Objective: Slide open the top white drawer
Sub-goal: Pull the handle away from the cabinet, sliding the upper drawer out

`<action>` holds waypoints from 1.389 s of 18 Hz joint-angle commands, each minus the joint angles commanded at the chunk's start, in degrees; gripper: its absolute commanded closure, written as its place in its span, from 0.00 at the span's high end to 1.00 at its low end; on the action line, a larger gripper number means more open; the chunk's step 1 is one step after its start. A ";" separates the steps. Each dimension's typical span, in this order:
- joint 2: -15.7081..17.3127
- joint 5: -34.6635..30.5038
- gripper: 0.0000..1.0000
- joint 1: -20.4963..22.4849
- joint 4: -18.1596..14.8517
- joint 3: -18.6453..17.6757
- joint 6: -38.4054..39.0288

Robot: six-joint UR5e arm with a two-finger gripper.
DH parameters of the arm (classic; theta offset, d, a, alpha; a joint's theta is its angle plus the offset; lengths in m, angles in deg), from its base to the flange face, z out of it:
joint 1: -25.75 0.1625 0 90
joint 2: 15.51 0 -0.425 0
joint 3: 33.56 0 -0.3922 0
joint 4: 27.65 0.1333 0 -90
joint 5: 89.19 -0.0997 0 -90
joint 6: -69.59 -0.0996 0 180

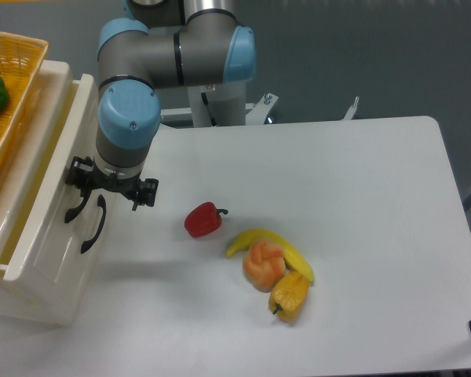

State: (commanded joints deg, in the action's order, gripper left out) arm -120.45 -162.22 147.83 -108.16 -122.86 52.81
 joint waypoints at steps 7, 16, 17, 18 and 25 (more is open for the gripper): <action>-0.17 -1.85 1.00 0.61 0.17 0.09 -0.88; -0.53 -2.55 1.00 3.25 -0.09 0.26 -3.78; -0.53 -2.55 1.00 3.51 -0.09 0.44 -3.69; -0.44 -2.55 1.00 3.52 -0.18 0.53 -3.78; -0.09 -2.99 1.00 5.27 -0.09 0.96 -3.78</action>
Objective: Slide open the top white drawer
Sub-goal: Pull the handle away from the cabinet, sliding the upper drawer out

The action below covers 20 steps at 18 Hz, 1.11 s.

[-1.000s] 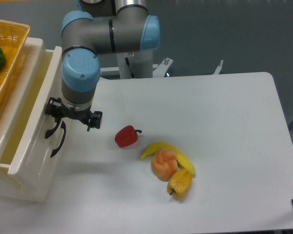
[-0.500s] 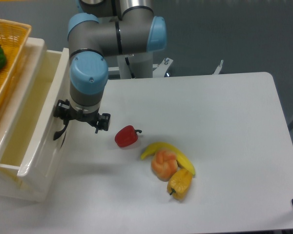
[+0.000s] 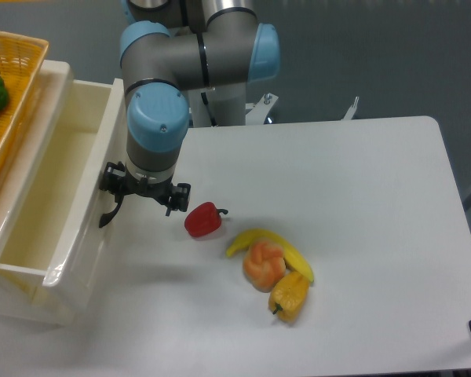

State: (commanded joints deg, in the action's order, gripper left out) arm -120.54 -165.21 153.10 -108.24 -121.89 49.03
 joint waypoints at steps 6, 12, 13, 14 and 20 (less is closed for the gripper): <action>0.00 -0.96 1.00 1.49 0.00 0.88 -0.09; -0.17 -2.81 1.00 1.93 0.00 0.97 -2.11; -0.17 -2.81 1.00 2.20 0.00 0.97 -2.11; -0.17 -2.81 1.00 2.37 0.00 0.97 -2.37; -0.26 -2.72 1.00 4.22 -0.09 0.97 -3.69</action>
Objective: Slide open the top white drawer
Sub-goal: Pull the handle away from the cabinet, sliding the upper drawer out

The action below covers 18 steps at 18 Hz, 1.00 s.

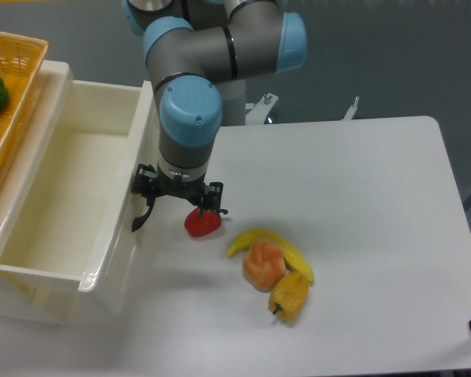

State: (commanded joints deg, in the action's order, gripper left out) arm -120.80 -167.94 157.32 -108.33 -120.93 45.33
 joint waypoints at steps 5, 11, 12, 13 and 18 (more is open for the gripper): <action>-0.09 0.09 1.00 1.14 0.09 0.00 -0.17; -0.09 0.18 1.00 2.72 0.00 0.09 -1.58; -0.09 0.18 1.00 2.81 0.00 0.00 -1.58; -0.09 0.18 1.00 2.99 0.00 0.09 -1.67; 0.00 0.18 1.00 3.87 0.09 0.09 -2.46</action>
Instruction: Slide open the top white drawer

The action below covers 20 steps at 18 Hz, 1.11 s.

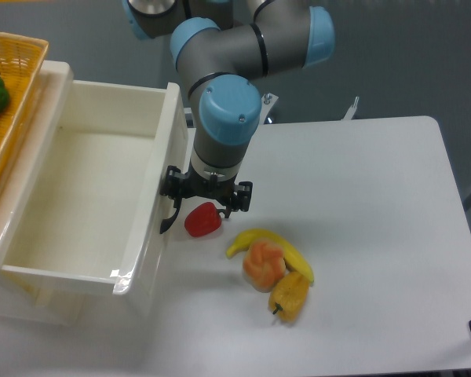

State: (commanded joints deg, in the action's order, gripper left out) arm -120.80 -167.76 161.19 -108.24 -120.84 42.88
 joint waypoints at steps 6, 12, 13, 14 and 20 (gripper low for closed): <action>0.09 0.09 1.00 0.62 0.00 -0.09 -0.09; 0.00 4.99 1.00 0.79 -1.05 -0.79 0.52; 0.00 6.23 1.00 1.40 -1.92 -0.79 0.52; 0.00 6.85 1.00 1.58 -2.63 -0.79 0.52; 0.00 8.35 1.00 1.85 -3.43 -0.79 0.61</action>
State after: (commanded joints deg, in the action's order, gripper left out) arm -120.80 -159.42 163.04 -111.67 -121.63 43.49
